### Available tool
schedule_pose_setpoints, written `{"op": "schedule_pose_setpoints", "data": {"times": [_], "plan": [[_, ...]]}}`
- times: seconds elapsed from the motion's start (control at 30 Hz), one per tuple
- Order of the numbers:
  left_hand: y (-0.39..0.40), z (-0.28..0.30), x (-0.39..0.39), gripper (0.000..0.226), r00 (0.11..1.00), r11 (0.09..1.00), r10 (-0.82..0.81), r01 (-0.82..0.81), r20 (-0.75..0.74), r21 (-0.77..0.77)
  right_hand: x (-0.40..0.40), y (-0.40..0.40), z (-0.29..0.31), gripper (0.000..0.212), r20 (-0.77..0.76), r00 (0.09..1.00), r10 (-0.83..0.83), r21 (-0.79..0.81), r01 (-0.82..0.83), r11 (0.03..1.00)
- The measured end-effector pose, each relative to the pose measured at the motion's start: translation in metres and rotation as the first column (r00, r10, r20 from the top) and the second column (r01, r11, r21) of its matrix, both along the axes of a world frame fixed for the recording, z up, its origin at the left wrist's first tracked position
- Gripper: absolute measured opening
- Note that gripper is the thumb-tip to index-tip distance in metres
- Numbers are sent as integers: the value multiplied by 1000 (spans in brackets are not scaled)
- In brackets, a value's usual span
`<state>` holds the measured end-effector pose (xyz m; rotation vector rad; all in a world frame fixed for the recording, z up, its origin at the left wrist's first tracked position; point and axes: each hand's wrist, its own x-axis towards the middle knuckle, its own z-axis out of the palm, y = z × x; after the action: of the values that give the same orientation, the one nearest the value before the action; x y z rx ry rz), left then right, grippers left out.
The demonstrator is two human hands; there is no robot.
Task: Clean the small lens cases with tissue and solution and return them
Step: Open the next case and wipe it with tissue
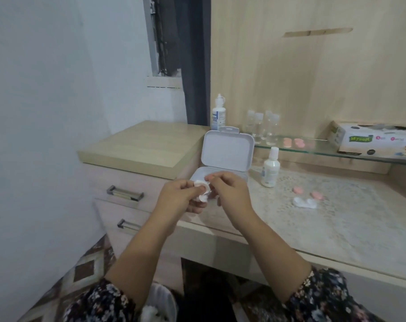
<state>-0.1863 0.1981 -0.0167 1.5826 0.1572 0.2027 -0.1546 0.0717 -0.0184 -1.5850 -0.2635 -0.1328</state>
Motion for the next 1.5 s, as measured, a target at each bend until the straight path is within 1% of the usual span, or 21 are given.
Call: {"op": "schedule_pose_setpoints", "data": {"times": [0.17,0.33,0.5,0.6,0.67,0.73,0.8,0.9,0.93,1.0,1.03,1.1,1.27,1.33,1.37,1.43,1.5], "plan": [[53,-4,-22,4,993,992,116,-116,4,39,-16,57,-10,21,4,990,142,-64,-141,988],[109,-18,-43,13,979,979,198,-195,-39,66,-31,110,-26,22,-15,975,221,-127,-221,967],[150,-36,-62,10,962,973,226,-216,-153,79,-41,151,-50,22,-82,943,321,-152,-330,932],[170,-57,-67,9,942,968,250,-236,-225,86,-46,171,-71,22,-163,917,365,-182,-391,902],[180,-73,-69,9,924,965,254,-223,-285,136,-46,180,-86,17,-219,906,362,-189,-403,895],[188,-92,-71,15,909,965,240,-185,-341,188,-44,189,-105,12,-259,895,363,-230,-422,877],[191,-109,-72,13,887,959,248,-168,-390,229,-42,195,-126,16,-303,879,369,-288,-454,843],[197,-140,-70,11,822,934,319,-189,-472,302,-39,201,-154,22,-416,831,368,-352,-521,778],[199,-151,-70,12,802,931,329,-187,-498,314,-39,203,-162,21,-470,804,364,-341,-546,766],[202,-170,-69,15,780,926,336,-172,-528,335,-37,205,-177,17,-583,736,344,-270,-575,772],[202,-177,-69,15,774,924,334,-157,-539,348,-37,204,-182,13,-628,703,333,-233,-578,782],[201,-191,-68,12,765,915,323,-102,-557,391,-37,204,-190,12,-686,658,311,-189,-574,797],[204,-212,-62,5,752,892,318,-31,-577,451,-35,204,-200,17,-764,593,255,-158,-555,817],[204,-215,-61,10,745,874,314,14,-588,485,-35,203,-204,15,-766,597,238,-187,-562,806],[204,-215,-60,12,744,866,315,30,-590,500,-34,202,-206,20,-761,606,231,-205,-563,800],[205,-214,-60,12,742,856,317,45,-591,515,-32,200,-207,26,-751,624,215,-223,-547,807],[206,-213,-60,10,749,862,308,42,-587,506,-31,198,-207,24,-752,624,212,-223,-543,810]]}}
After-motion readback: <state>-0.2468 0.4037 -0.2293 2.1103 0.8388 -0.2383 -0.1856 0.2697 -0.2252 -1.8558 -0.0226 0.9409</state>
